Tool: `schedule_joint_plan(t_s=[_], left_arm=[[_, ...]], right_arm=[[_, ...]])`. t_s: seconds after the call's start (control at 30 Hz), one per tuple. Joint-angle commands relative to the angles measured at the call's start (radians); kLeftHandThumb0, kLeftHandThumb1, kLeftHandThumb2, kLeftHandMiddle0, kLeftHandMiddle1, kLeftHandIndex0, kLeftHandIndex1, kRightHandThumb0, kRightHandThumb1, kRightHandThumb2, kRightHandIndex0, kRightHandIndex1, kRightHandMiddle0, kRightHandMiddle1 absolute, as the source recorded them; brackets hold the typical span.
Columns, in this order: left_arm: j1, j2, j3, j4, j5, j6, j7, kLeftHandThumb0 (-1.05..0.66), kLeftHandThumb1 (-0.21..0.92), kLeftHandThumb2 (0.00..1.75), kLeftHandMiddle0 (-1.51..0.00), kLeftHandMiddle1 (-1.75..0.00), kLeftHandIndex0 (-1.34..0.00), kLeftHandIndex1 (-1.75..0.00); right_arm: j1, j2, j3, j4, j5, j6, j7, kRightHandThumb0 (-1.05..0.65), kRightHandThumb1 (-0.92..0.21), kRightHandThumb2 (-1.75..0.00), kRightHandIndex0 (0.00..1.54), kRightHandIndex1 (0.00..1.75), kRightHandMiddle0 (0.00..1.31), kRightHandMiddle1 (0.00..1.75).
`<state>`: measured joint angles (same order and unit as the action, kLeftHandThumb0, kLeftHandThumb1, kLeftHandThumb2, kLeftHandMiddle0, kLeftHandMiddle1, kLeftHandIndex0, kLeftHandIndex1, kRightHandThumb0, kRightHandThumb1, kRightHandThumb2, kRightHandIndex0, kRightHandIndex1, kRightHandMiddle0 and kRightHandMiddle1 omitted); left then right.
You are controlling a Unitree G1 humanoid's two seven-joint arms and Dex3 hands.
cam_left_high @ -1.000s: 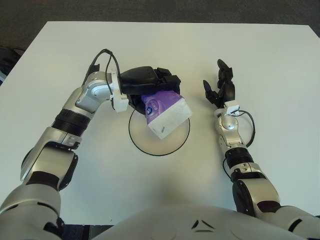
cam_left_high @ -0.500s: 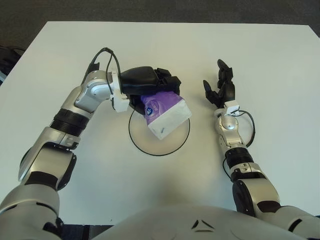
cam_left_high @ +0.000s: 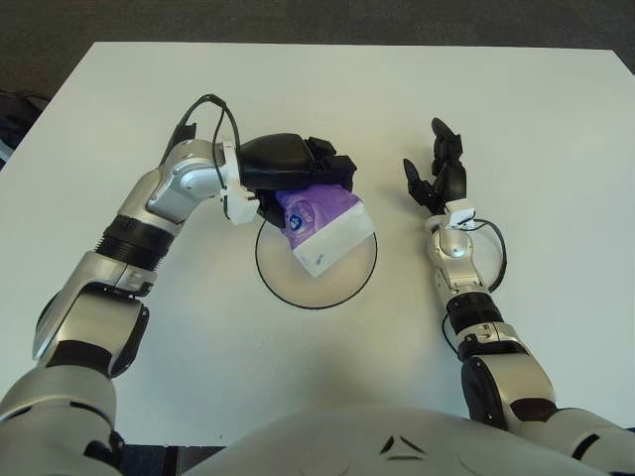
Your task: Put the tissue paper into the plate.
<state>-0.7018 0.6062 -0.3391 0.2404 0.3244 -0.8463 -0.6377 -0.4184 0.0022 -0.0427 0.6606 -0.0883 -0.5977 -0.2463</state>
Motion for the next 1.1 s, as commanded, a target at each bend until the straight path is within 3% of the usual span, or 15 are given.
schedule_joint_plan(t_s=[0.0,0.1,0.17,0.27,0.37,0.43,0.47,0.53,0.57,0.67,0.7,0.87,1.07], left_arm=[[0.015,0.017,0.012,-0.028,0.010,0.032,-0.008,0.00,0.01,1.67,-0.84,-1.75,-0.61,-1.74],[0.010,0.009,0.009,-0.017,0.023,0.033,0.006,0.00,0.02,1.66,-0.83,-1.75,-0.61,-1.74],[0.002,-0.012,0.012,0.040,0.081,-0.016,0.077,-0.01,0.05,1.61,-0.81,-1.75,-0.62,-1.68],[-0.010,-0.026,0.017,0.113,0.180,-0.101,0.190,-0.01,0.33,1.31,-0.52,-1.75,-0.46,-1.73],[-0.028,-0.017,0.016,0.149,0.237,-0.167,0.250,-0.01,0.44,1.17,-0.42,-1.75,-0.39,-1.74],[-0.038,-0.013,0.011,0.169,0.266,-0.197,0.279,-0.22,0.68,0.85,-0.37,-1.75,-0.30,-1.74],[-0.042,-0.010,0.008,0.178,0.279,-0.213,0.289,-0.25,0.71,0.80,-0.37,-1.75,-0.29,-1.74],[-0.048,-0.007,0.005,0.193,0.297,-0.233,0.305,-0.61,0.84,0.65,-0.22,-1.56,-0.13,-1.56],[-0.050,-0.005,0.003,0.199,0.304,-0.244,0.309,-0.66,0.85,0.63,-0.20,-1.54,-0.11,-1.53],[-0.053,-0.002,-0.001,0.211,0.316,-0.267,0.318,-0.86,0.90,0.60,-0.16,-1.21,-0.04,-1.34],[-0.055,0.001,-0.004,0.214,0.322,-0.276,0.318,-0.88,0.91,0.60,-0.15,-1.17,-0.03,-1.32],[-0.066,0.010,-0.010,0.219,0.364,-0.305,0.335,-1.02,0.92,0.58,-0.17,-0.52,0.00,-1.03],[-0.084,0.030,-0.019,0.205,0.420,-0.322,0.341,-1.04,0.92,0.58,-0.14,-0.19,0.00,-0.71]], right_arm=[[0.155,0.026,0.011,0.111,-0.012,0.008,-0.003,-0.63,-0.92,-0.32,0.39,0.03,0.00,0.52],[0.155,0.026,0.010,0.111,-0.012,0.008,-0.005,-0.62,-0.92,-0.32,0.40,0.03,0.00,0.53],[0.154,0.025,0.010,0.112,-0.014,0.007,-0.008,-0.62,-0.92,-0.32,0.40,0.03,0.00,0.53],[0.154,0.024,0.011,0.115,-0.017,0.007,-0.011,-0.62,-0.92,-0.32,0.40,0.03,0.00,0.53],[0.153,0.023,0.011,0.117,-0.019,0.008,-0.013,-0.62,-0.92,-0.33,0.40,0.03,0.00,0.54],[0.152,0.023,0.012,0.117,-0.019,0.008,-0.014,-0.62,-0.92,-0.34,0.40,0.03,0.00,0.54],[0.152,0.022,0.012,0.118,-0.019,0.009,-0.014,-0.62,-0.92,-0.34,0.40,0.03,0.00,0.54],[0.152,0.022,0.012,0.119,-0.019,0.010,-0.014,-0.62,-0.92,-0.35,0.40,0.03,0.00,0.55],[0.151,0.021,0.012,0.119,-0.019,0.011,-0.014,-0.62,-0.92,-0.35,0.40,0.03,0.00,0.55],[0.150,0.021,0.011,0.121,-0.019,0.012,-0.014,-0.62,-0.92,-0.36,0.39,0.03,0.00,0.55],[0.150,0.021,0.011,0.121,-0.019,0.012,-0.015,-0.62,-0.92,-0.36,0.39,0.03,0.00,0.55],[0.149,0.020,0.011,0.122,-0.019,0.016,-0.016,-0.62,-0.92,-0.36,0.39,0.02,0.00,0.55],[0.149,0.020,0.010,0.120,-0.011,0.021,-0.006,-0.62,-0.92,-0.36,0.38,0.02,0.00,0.53]])
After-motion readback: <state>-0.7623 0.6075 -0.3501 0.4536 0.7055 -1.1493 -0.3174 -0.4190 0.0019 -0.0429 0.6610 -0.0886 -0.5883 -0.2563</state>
